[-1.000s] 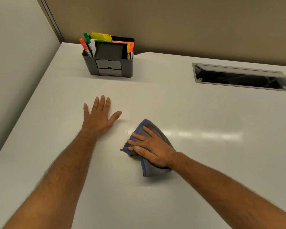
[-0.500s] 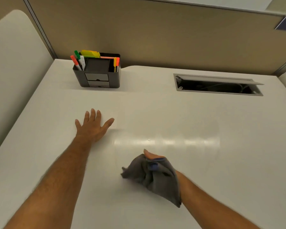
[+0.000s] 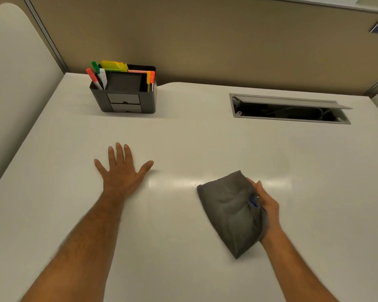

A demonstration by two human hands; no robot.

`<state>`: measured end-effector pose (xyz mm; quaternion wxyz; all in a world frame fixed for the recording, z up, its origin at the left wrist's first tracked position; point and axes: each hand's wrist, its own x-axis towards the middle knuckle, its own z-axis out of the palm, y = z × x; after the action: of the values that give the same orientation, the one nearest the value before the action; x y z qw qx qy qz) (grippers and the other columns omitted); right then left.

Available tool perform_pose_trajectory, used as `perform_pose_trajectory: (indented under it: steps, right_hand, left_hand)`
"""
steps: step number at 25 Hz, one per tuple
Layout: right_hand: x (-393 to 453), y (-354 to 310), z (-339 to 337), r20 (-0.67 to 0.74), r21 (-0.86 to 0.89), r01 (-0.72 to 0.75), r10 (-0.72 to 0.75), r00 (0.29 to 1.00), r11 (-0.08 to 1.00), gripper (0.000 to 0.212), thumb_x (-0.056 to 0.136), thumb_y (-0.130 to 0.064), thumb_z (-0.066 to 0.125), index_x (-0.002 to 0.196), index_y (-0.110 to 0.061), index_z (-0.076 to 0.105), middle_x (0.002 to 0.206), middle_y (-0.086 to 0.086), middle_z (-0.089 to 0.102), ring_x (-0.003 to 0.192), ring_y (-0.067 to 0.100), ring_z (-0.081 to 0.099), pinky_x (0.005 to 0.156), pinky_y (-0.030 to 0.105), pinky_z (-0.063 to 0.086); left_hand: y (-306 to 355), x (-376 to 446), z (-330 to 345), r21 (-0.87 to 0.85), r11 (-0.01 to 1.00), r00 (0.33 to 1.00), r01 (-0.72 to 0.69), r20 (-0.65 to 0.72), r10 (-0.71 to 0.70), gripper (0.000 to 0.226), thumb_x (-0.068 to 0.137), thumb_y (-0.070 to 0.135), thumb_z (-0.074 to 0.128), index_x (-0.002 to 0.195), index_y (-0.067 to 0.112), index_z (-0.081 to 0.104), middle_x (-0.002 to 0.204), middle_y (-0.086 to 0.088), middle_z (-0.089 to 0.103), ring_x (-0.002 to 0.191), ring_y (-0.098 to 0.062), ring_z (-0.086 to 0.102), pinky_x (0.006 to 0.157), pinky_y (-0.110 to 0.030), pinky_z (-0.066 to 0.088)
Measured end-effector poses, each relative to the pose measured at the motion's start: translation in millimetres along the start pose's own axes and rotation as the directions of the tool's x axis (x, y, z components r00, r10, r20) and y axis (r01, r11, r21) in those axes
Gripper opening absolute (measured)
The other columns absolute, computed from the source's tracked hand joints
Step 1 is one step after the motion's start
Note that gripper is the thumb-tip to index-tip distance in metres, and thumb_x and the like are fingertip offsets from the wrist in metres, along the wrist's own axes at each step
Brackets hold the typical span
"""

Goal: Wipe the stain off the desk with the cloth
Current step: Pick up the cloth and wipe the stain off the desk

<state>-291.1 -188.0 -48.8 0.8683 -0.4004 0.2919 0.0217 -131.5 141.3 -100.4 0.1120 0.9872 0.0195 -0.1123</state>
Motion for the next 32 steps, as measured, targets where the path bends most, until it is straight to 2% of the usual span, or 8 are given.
perform_pose_trajectory:
  steps: [4, 7, 9, 12, 16, 19, 27, 32]
  right_hand:
    - [-4.9, -19.2, -20.4, 0.022, -0.463, 0.21, -0.226, 0.974, 0.861, 0.04, 0.091, -0.006, 0.063, 0.129, -0.019, 0.063, 0.123, 0.002, 0.071, 0.113, 0.022, 0.067, 0.082, 0.026, 0.059]
    - [-14.1, 0.3, -13.0, 0.279, -0.902, 0.378, -0.383, 0.88, 0.211, 0.059, 0.091, 0.014, 0.048, 0.14, -0.019, 0.053, 0.138, -0.001, 0.059, 0.126, 0.006, 0.055, 0.099, 0.011, 0.043]
    - [-16.9, 21.9, -8.6, 0.554, -0.832, 0.522, -0.244, 0.796, -0.189, 0.056, 0.094, 0.001, 0.049, 0.148, -0.011, 0.04, 0.155, 0.002, 0.037, 0.145, 0.014, 0.033, 0.119, 0.023, 0.023]
    - [-15.7, 39.5, -8.7, 0.639, -0.706, 0.545, -0.075, 0.765, -0.453, 0.063, 0.1, -0.048, 0.04, 0.154, -0.018, 0.029, 0.162, -0.005, 0.017, 0.152, 0.013, 0.007, 0.124, 0.039, 0.01]
    - [-2.0, 44.8, -10.4, 0.512, -0.754, 0.343, -0.175, 0.841, -0.56, 0.082, 0.095, -0.066, 0.027, 0.157, -0.022, -0.003, 0.165, 0.008, -0.012, 0.152, 0.024, -0.016, 0.123, 0.045, -0.001]
    - [6.9, 60.4, -9.7, 0.476, -0.781, 0.294, -0.221, 0.851, -0.551, 0.068, 0.1, -0.052, 0.019, 0.156, -0.022, -0.004, 0.165, 0.01, -0.012, 0.152, 0.025, -0.014, 0.124, 0.044, 0.003]
    - [87.0, 16.5, 26.0, 0.301, -0.952, 0.293, -0.427, 0.853, -0.085, 0.049, 0.105, -0.018, 0.034, 0.153, -0.012, 0.026, 0.163, 0.008, 0.02, 0.152, 0.023, 0.013, 0.125, 0.041, 0.002]
    - [143.5, -1.9, 63.0, 0.432, -0.891, 0.342, -0.328, 0.84, -0.298, 0.05, 0.105, -0.019, 0.033, 0.153, -0.009, 0.027, 0.163, 0.013, 0.021, 0.152, 0.028, 0.013, 0.124, 0.042, 0.0]
  left_hand:
    - [0.1, -0.4, 6.6, 0.022, 1.0, 0.998, -0.005, -0.069, 0.006, 0.115, 0.072, 0.094, -0.003, 0.158, 0.018, -0.009, 0.169, -0.005, -0.012, 0.155, -0.024, -0.016, 0.116, -0.065, -0.013]
    - [-0.2, -0.9, 7.4, 0.021, 1.0, 0.997, -0.005, -0.078, 0.006, 0.115, 0.072, 0.094, -0.005, 0.158, 0.018, -0.009, 0.169, -0.005, -0.012, 0.155, -0.025, -0.016, 0.116, -0.065, -0.012]
    - [0.4, -1.3, 7.4, 0.017, 1.0, 0.997, -0.006, -0.08, 0.008, 0.114, 0.073, 0.093, -0.003, 0.158, 0.018, -0.008, 0.169, -0.005, -0.012, 0.155, -0.025, -0.016, 0.117, -0.066, -0.012]
    - [1.0, -1.4, 6.7, 0.011, 1.0, 0.997, -0.006, -0.076, 0.007, 0.114, 0.074, 0.093, -0.002, 0.158, 0.017, -0.007, 0.169, -0.005, -0.011, 0.155, -0.024, -0.016, 0.117, -0.066, -0.011]
    - [1.0, -1.1, 6.2, 0.017, 1.0, 0.997, -0.007, -0.082, 0.008, 0.114, 0.074, 0.093, -0.003, 0.158, 0.017, -0.007, 0.169, -0.006, -0.011, 0.155, -0.025, -0.016, 0.118, -0.067, -0.01]
    - [0.8, -1.2, 7.0, 0.02, 1.0, 0.997, -0.002, -0.082, 0.004, 0.115, 0.073, 0.093, -0.004, 0.158, 0.017, -0.008, 0.169, -0.006, -0.011, 0.155, -0.025, -0.016, 0.118, -0.068, -0.009]
    - [0.2, -1.2, 8.3, 0.023, 1.0, 0.996, -0.006, -0.089, 0.008, 0.115, 0.074, 0.094, -0.003, 0.158, 0.017, -0.007, 0.169, -0.007, -0.011, 0.154, -0.025, -0.017, 0.117, -0.068, -0.009]
    - [1.2, 0.6, 8.2, 0.042, 0.999, 0.995, 0.002, -0.102, 0.003, 0.109, 0.078, 0.089, -0.005, 0.159, 0.016, -0.006, 0.169, -0.007, -0.009, 0.155, -0.026, -0.014, 0.118, -0.069, -0.006]
